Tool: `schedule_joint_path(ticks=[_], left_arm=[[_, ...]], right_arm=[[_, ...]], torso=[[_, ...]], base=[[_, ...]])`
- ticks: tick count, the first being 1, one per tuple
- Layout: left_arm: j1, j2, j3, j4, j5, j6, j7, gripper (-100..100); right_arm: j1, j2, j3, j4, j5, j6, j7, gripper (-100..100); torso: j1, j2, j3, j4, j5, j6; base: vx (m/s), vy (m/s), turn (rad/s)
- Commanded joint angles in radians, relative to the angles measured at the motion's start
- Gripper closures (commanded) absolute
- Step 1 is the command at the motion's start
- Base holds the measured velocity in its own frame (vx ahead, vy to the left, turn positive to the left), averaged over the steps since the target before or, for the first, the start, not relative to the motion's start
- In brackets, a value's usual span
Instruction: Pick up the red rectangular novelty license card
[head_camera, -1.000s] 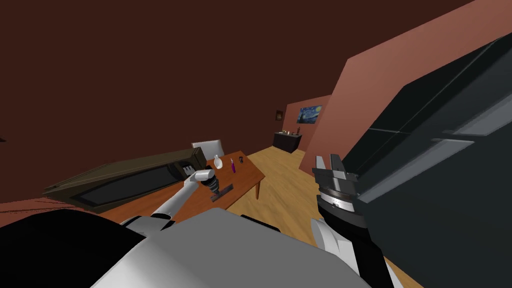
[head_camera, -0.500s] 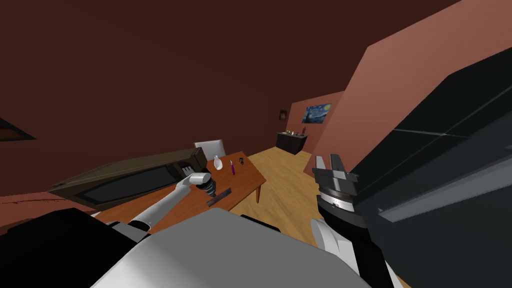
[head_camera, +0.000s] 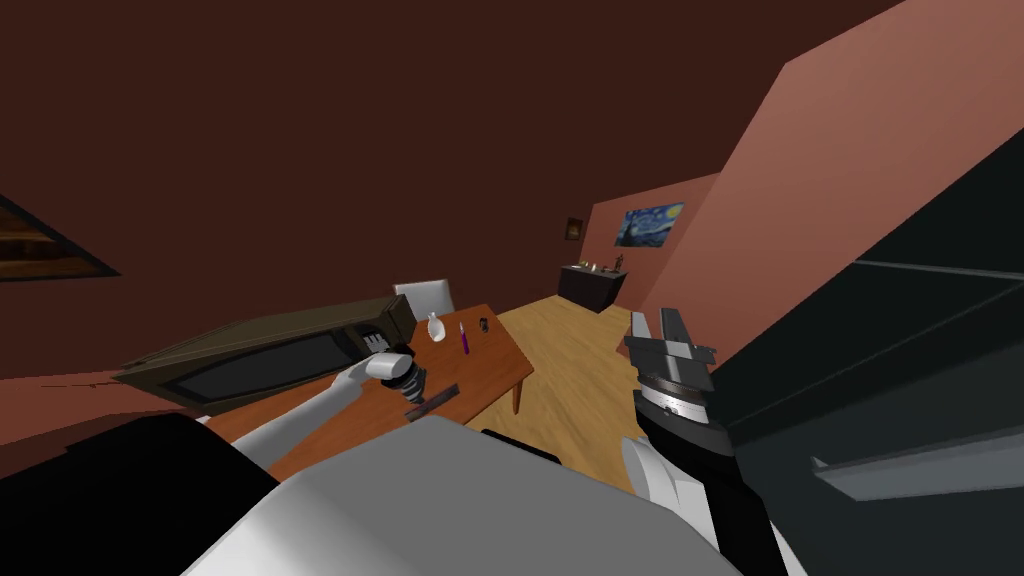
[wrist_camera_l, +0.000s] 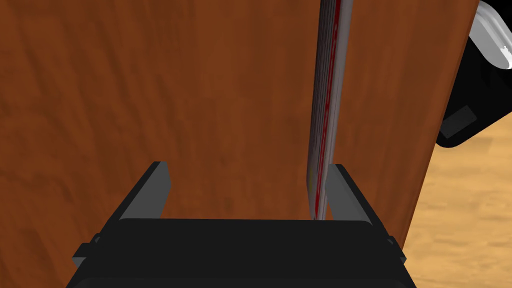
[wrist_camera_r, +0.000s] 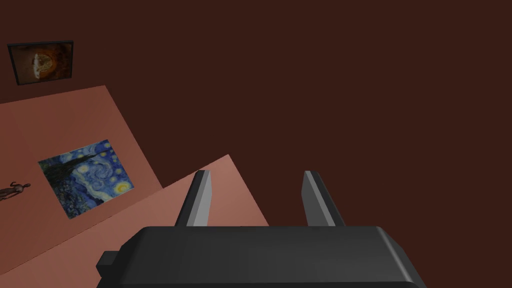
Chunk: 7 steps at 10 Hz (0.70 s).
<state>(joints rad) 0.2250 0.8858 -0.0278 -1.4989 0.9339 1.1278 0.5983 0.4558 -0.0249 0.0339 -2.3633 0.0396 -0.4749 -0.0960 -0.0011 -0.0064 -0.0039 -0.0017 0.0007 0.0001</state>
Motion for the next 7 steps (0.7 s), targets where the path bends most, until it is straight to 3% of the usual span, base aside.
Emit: schedule_joint_path(ticks=[1,3,4,5,6,7], left_arm=[[0.05,0.05,-0.05,-0.033,0.05,-0.05,0.002,-100],[0.066,0.071,-0.067,-0.033,0.075,-0.09,0.002,-100],[0.111,0.117,-0.112,-0.065,0.121,-0.126,0.005,-100],[0.123,0.131,-0.121,-0.065,0.136,-0.155,0.005,-100],[0.162,0.165,-0.163,-0.097,0.169,-0.187,0.008,-100],[0.179,0.192,-0.175,-0.097,0.198,-0.213,0.008,-100]], right_arm=[[0.0,0.0,0.0,0.0,0.0,0.0,0.0,0],[0.0,0.0,0.0,0.0,0.0,0.0,0.0,0],[0.0,0.0,0.0,0.0,0.0,0.0,0.0,0],[0.0,0.0,0.0,0.0,0.0,0.0,0.0,0],[0.0,0.0,0.0,0.0,0.0,0.0,0.0,0],[0.0,0.0,0.0,0.0,0.0,0.0,0.0,0]], torso=[[0.0,0.0,0.0,0.0,0.0,0.0],[-0.001,-0.003,-0.002,-0.001,0.001,0.0],[0.001,0.0,0.0,-0.001,0.001,0.0],[0.001,-0.001,-0.001,-0.001,0.001,-0.001],[0.001,-0.001,-0.001,-0.001,0.001,0.0],[-0.001,-0.002,-0.002,-0.001,0.001,0.0]], base=[[0.142,-0.055,0.163],[0.105,-0.039,0.043],[0.109,-0.023,0.166],[0.109,-0.044,0.098],[0.134,-0.069,0.13],[0.128,-0.064,0.112]])
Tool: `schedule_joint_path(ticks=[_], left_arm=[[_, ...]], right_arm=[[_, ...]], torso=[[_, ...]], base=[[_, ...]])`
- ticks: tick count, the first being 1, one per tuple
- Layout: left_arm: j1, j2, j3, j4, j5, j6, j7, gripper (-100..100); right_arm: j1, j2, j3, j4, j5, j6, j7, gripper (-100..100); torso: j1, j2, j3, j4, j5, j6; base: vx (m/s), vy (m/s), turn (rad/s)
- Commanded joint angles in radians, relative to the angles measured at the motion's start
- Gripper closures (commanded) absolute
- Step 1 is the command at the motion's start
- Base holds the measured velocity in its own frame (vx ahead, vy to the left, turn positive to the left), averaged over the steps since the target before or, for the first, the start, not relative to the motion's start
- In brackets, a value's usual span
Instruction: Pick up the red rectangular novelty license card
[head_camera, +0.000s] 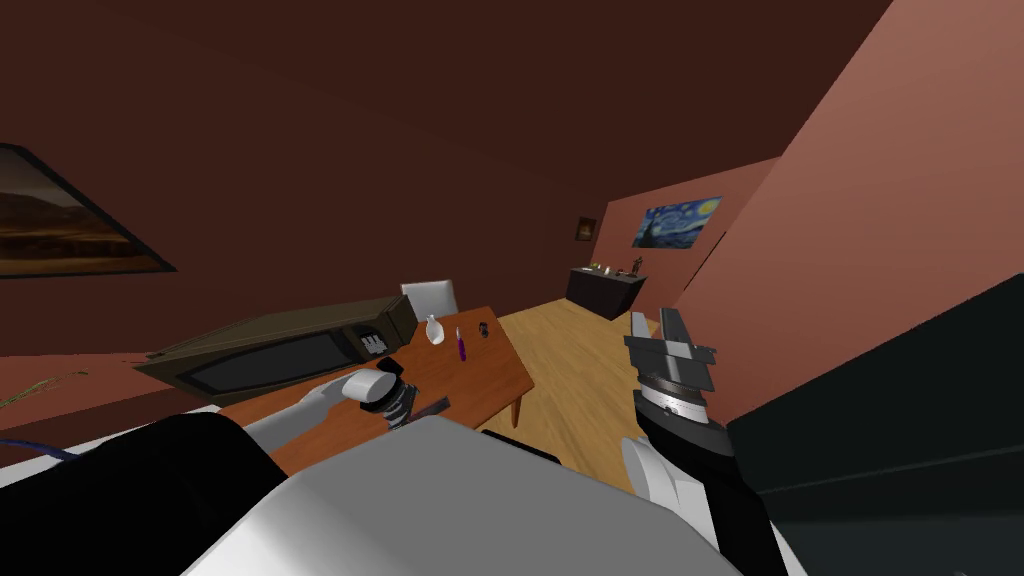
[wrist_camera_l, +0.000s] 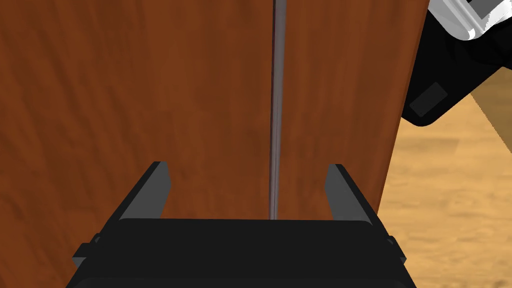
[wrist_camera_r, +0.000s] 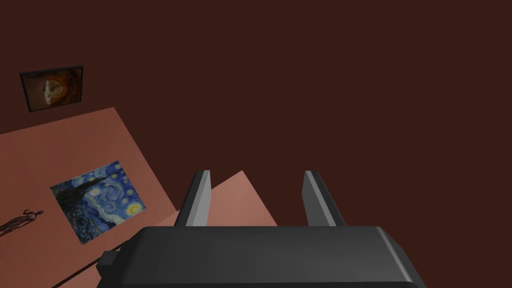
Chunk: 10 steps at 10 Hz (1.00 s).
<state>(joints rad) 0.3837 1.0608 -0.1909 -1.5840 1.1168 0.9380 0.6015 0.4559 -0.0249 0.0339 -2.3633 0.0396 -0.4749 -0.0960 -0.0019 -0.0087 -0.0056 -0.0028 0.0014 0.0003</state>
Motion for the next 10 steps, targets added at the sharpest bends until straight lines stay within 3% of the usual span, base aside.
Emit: schedule_joint_path(ticks=[1,2,3,4,5,9,10], left_arm=[[0.021,0.017,-0.011,-0.012,0.015,-0.03,0.005,-100],[0.065,0.063,-0.057,-0.045,0.064,-0.07,0.007,-100],[0.078,0.078,-0.065,-0.045,0.077,-0.095,0.007,-100],[0.068,0.062,-0.057,-0.038,0.062,-0.08,0.005,-100],[0.069,0.064,-0.058,-0.038,0.066,-0.085,0.005,100],[0.071,0.063,-0.06,-0.04,0.067,-0.081,0.005,100],[0.071,0.063,-0.06,-0.04,0.067,-0.082,0.005,0]], right_arm=[[0.0,0.0,0.0,0.0,0.0,0.0,0.0,0],[0.0,0.0,0.0,0.0,0.0,0.0,0.0,0],[0.0,0.0,0.0,0.0,0.0,0.0,0.0,0],[0.0,0.0,0.0,0.0,0.0,0.0,0.0,0],[0.0,0.0,0.0,0.0,0.0,0.0,0.0,0],[0.0,0.0,0.0,0.0,0.0,0.0,0.0,0],[0.0,0.0,0.0,0.0,0.0,0.0,0.0,0]], torso=[[0.0,0.0,0.0,0.0,0.0,0.0],[0.002,0.003,0.002,0.001,0.001,0.0],[0.004,0.001,0.001,0.0,0.001,-0.001],[0.003,0.001,0.0,0.0,0.001,0.0],[0.003,0.004,0.002,0.001,0.001,0.001],[0.007,0.007,0.004,0.002,0.002,0.001],[0.007,0.007,0.004,0.002,0.002,0.001]], base=[[0.063,-0.021,0.017],[0.117,-0.004,0.128],[0.123,-0.03,0.113],[0.045,-0.018,0.016],[0.009,-0.003,-0.003],[0.0,-0.001,0.003],[0.0,0.0,0.0]])
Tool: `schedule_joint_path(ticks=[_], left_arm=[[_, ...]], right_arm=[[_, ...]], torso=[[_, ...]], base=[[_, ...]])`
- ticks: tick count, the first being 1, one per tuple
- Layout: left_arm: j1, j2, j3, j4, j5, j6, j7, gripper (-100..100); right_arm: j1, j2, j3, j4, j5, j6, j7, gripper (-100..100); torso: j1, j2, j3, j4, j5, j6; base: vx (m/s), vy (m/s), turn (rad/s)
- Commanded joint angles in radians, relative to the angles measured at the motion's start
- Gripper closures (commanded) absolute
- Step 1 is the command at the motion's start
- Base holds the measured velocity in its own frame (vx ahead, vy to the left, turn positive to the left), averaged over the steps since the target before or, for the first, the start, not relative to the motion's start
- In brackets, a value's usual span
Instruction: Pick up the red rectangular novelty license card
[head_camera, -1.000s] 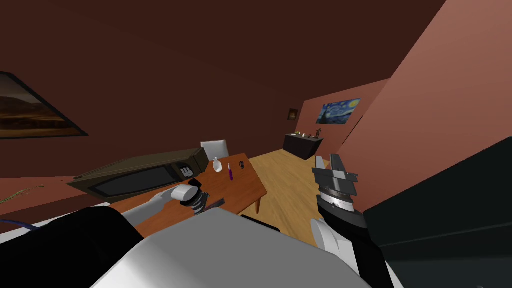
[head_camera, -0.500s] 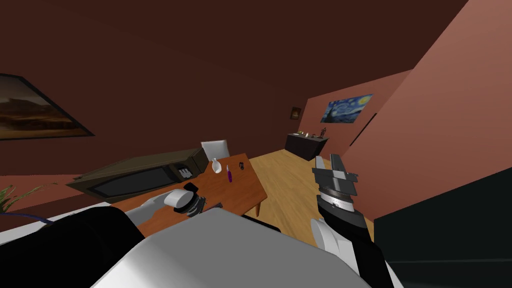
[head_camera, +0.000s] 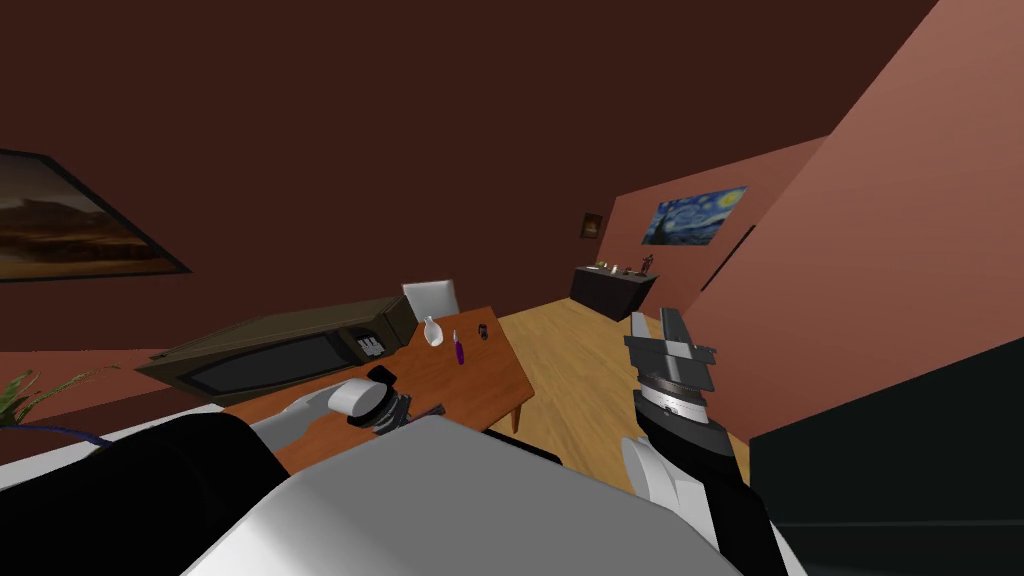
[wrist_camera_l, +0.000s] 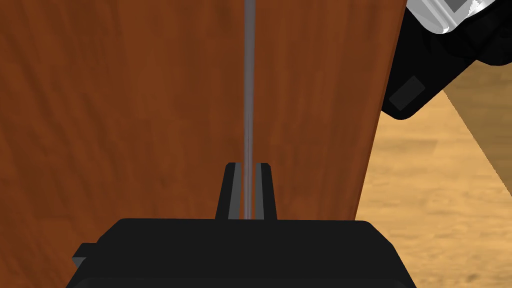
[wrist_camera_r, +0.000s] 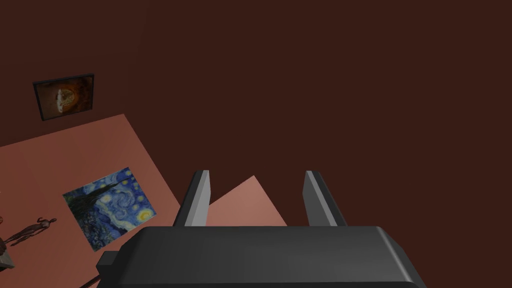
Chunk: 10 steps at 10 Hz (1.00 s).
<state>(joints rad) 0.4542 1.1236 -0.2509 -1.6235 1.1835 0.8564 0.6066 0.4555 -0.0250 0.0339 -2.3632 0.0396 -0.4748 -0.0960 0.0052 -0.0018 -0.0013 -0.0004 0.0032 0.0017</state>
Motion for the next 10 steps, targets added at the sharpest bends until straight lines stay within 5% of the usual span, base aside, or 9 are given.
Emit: schedule_joint_path(ticks=[1,2,5,7,10], left_arm=[[-0.05,-0.046,0.049,0.027,-0.05,0.05,-0.001,100],[-0.05,-0.046,0.049,0.027,-0.051,0.052,-0.001,100],[-0.141,-0.138,0.145,0.092,-0.152,0.15,-0.006,100],[-0.163,-0.167,0.156,0.092,-0.175,0.182,-0.006,100],[-0.265,-0.265,0.249,0.157,-0.273,0.277,-0.011,100]], right_arm=[[0.0,0.0,0.0,0.0,0.0,0.0,0.0,0],[0.0,0.0,0.0,0.0,0.0,0.0,0.0,0],[0.0,0.0,0.0,0.0,0.0,0.0,0.0,0],[0.0,0.0,0.0,0.0,0.0,0.0,0.0,0],[0.0,0.0,0.0,0.0,0.0,0.0,0.0,0]], torso=[[0.0,0.0,0.0,0.0,0.0,0.0],[0.001,0.004,0.003,0.001,0.0,0.002],[0.005,0.009,0.006,0.002,0.001,0.0],[0.004,0.009,0.006,0.002,0.0,0.001],[0.002,0.007,0.004,0.002,0.0,0.001]], base=[[-0.109,0.023,-0.195],[-0.148,0.025,-0.133],[-0.155,0.064,-0.132],[-0.093,0.04,-0.048],[-0.125,0.029,-0.141]])
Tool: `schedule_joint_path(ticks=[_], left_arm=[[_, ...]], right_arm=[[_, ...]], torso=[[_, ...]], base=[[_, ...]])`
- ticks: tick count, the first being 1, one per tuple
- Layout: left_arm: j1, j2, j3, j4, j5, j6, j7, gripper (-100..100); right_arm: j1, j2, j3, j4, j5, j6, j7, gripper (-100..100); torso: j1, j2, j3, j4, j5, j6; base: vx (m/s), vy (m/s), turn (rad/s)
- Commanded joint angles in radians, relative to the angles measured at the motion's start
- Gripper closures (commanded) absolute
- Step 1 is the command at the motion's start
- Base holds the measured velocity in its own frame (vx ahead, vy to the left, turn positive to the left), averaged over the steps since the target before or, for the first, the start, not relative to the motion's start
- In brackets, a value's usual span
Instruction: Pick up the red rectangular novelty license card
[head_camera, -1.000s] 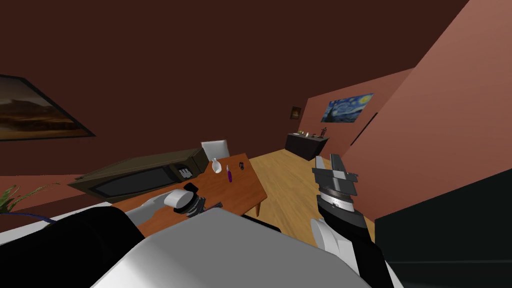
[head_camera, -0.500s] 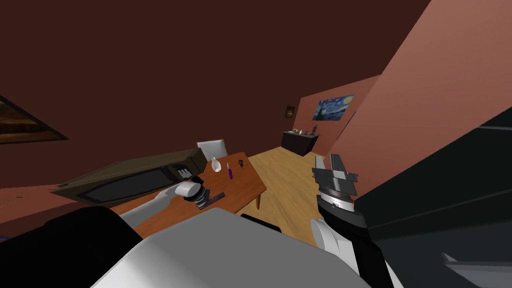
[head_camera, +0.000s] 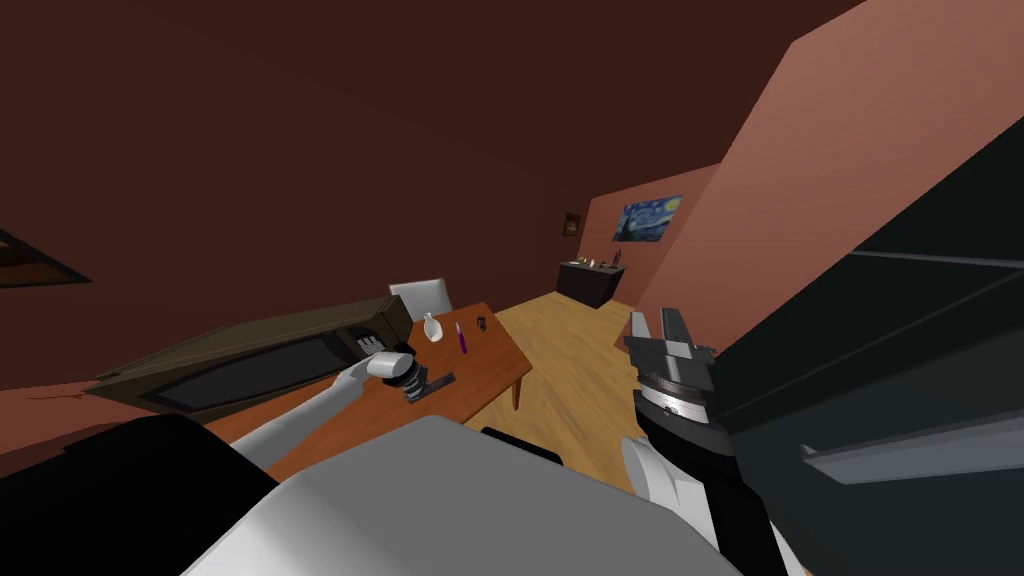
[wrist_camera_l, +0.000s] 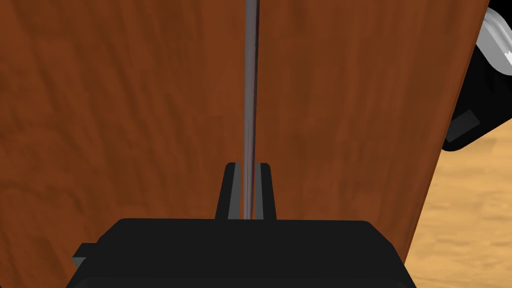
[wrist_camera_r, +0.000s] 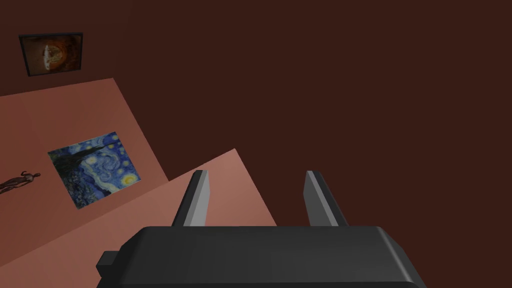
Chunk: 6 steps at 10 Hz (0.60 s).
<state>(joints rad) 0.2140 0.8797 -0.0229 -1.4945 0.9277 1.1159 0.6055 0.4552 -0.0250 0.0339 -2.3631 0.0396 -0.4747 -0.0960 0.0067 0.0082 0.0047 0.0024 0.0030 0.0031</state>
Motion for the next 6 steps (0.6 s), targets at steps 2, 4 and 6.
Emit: schedule_joint_path(ticks=[2,4,6], left_arm=[[-0.075,-0.078,0.073,0.06,-0.077,0.079,-0.013,100],[-0.094,-0.105,0.09,0.06,-0.105,0.117,-0.013,100],[-0.151,-0.166,0.144,0.093,-0.166,0.182,-0.015,100]], right_arm=[[0.0,0.0,0.0,0.0,0.0,0.0,0.0,0],[0.0,0.0,0.0,0.0,0.0,0.0,0.0,0],[0.0,0.0,0.0,0.0,0.0,0.0,0.0,0]], torso=[[0.0,0.0,0.0,0.0,0.0,-0.001],[0.002,-0.001,0.0,0.0,0.001,-0.002],[0.0,-0.003,-0.001,0.0,0.0,-0.001]], base=[[-0.153,0.045,-0.124],[-0.082,0.041,-0.051],[-0.116,0.017,-0.13]])
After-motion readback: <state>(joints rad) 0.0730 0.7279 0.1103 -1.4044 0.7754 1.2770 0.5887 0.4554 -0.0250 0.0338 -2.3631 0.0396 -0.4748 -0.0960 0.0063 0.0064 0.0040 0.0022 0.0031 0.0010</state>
